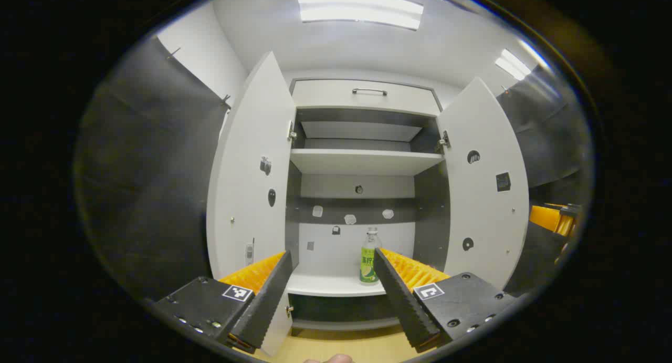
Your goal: Grasp the bottle in the cabinet with the left hand and place it on the coaster, then close the right door with the right hand and the left door with the left hand.
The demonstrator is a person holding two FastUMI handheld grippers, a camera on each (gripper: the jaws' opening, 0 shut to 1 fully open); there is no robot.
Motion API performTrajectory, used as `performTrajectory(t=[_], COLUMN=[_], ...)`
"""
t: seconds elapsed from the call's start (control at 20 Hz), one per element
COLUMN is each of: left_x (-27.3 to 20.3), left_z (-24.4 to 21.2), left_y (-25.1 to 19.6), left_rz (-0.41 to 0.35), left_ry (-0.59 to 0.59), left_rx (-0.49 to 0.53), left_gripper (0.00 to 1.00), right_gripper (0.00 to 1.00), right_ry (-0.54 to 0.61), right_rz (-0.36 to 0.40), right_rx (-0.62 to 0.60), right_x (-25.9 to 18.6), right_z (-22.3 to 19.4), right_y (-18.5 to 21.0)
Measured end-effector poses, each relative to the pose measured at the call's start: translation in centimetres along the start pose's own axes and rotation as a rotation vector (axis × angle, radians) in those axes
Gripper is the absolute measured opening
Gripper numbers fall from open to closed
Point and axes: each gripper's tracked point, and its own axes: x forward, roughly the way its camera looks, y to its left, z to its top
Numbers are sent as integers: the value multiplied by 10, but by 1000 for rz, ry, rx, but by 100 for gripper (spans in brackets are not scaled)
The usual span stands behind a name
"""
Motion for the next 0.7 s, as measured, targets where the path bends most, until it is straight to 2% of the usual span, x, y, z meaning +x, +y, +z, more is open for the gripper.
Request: performTrajectory(t=[0.15, 0.2, 0.3, 0.35, 0.5, 0.7], left_x=[5, 7, 10, 13, 21, 38], left_z=[3, 3, 4, 5, 10, 9], left_y=[5, 6, 9, 9, 8, -6], left_rz=[18, 14, 10, 9, 15, -22], left_ry=[8, 17, 40, 42, 30, 29], left_rx=[-17, -18, -9, -1, 12, -41], left_gripper=[100, 100, 100, 100, 100, 100], right_gripper=[93, 89, 89, 93, 94, 97], right_ry=[4, 5, 8, 11, 7, 3], right_rz=[9, 5, -4, -5, -3, -3], right_rx=[-19, -19, -15, -15, -21, -13], right_x=[0, 0, 1, 2, 4, 6], right_z=[-2, -3, -5, -6, -5, -5], right_y=[0, -1, -4, -5, -4, -5])
